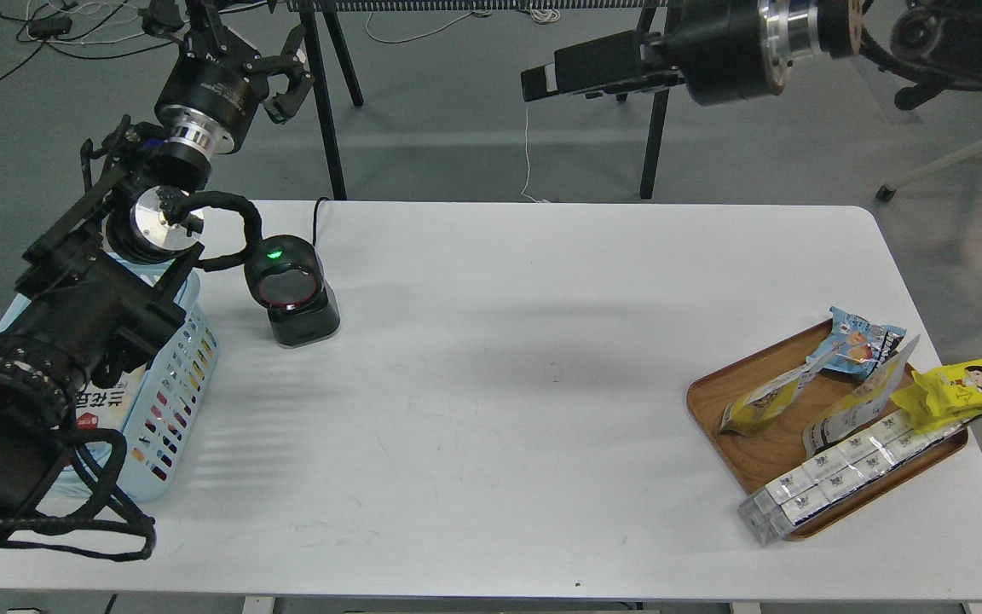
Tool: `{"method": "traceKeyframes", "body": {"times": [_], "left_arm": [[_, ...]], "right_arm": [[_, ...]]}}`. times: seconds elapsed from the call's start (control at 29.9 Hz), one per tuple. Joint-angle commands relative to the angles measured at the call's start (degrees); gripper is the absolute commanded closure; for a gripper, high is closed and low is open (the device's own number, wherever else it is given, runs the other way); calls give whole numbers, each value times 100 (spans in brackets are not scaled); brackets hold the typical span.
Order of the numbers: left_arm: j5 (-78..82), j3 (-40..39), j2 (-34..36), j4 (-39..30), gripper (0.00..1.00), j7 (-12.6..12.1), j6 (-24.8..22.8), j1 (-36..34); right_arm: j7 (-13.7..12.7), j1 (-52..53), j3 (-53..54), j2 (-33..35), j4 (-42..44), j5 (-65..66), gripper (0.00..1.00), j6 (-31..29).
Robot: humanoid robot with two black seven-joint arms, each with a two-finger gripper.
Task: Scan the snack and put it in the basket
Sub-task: 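Raise the right arm and move the right gripper toward the wooden tray, then lower the right gripper and grasp the yellow-and-white snack pouch on the tray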
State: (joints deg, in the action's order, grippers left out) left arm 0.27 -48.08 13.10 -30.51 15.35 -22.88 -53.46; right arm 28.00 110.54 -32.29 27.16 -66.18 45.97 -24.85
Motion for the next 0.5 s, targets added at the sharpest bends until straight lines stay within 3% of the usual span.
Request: {"method": "traceKeyframes", "body": {"times": [0.0, 0.17, 0.47], "left_arm": [[-1, 0, 17, 1, 1, 21, -6, 2], [-10, 0, 184, 1, 1, 29, -6, 55], [-10, 9, 219, 18, 1, 38, -6, 116]], "right_arm": [[0, 187, -242, -150, -517, 560, 2, 15], [0, 257, -663, -194, -1308, 2010, 2, 462], [0, 205, -1718, -326, -1802, 4331, 6, 1850]]}}
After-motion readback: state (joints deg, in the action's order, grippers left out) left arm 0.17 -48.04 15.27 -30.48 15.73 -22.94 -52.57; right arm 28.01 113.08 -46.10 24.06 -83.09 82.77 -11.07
